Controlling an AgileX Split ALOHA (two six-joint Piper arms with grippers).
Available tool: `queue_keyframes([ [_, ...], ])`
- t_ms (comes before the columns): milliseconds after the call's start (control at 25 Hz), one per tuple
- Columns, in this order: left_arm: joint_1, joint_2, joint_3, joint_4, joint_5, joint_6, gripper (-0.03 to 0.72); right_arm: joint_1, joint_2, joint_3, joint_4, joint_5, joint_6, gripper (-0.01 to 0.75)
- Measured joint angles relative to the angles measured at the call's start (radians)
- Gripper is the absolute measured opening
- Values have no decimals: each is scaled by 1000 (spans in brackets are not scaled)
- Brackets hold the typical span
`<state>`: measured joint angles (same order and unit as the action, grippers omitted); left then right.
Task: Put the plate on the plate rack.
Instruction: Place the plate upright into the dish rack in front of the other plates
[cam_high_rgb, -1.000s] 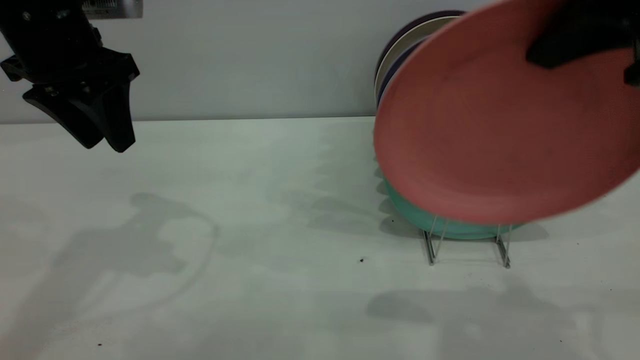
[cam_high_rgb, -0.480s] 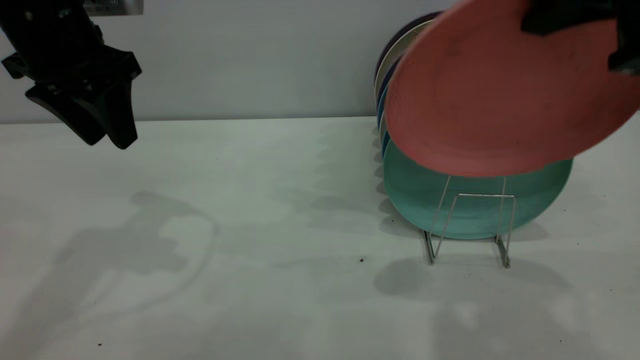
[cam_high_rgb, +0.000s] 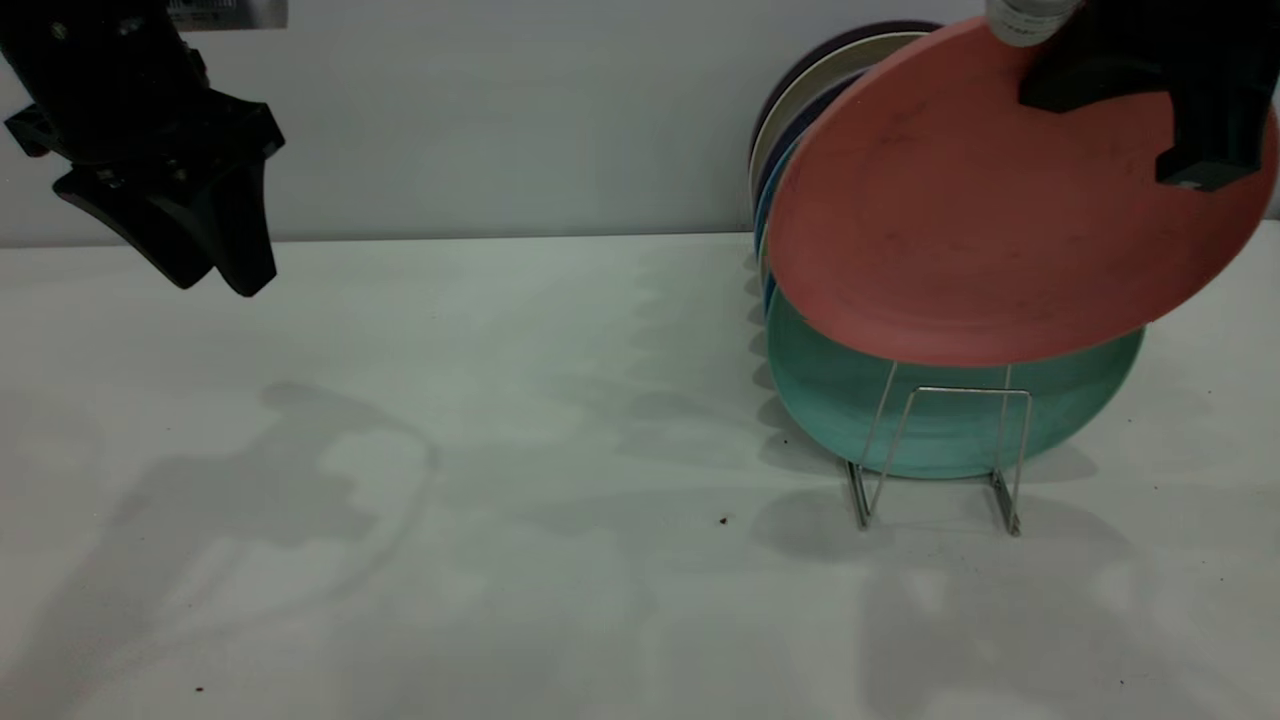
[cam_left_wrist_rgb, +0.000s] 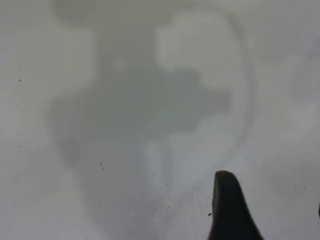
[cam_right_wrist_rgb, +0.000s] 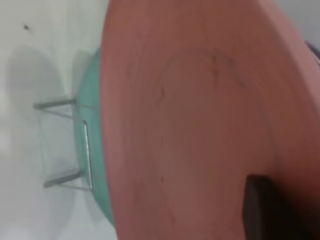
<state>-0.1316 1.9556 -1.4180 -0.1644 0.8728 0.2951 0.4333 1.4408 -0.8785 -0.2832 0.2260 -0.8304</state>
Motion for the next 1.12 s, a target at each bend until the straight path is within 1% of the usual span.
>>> queue_keyframes([
  [680, 0, 0, 0, 0, -8, 0, 453, -7, 78, 0, 0, -75, 17, 106],
  [1120, 0, 0, 0, 0, -8, 0, 453, -7, 149, 0, 0, -93, 31, 106],
])
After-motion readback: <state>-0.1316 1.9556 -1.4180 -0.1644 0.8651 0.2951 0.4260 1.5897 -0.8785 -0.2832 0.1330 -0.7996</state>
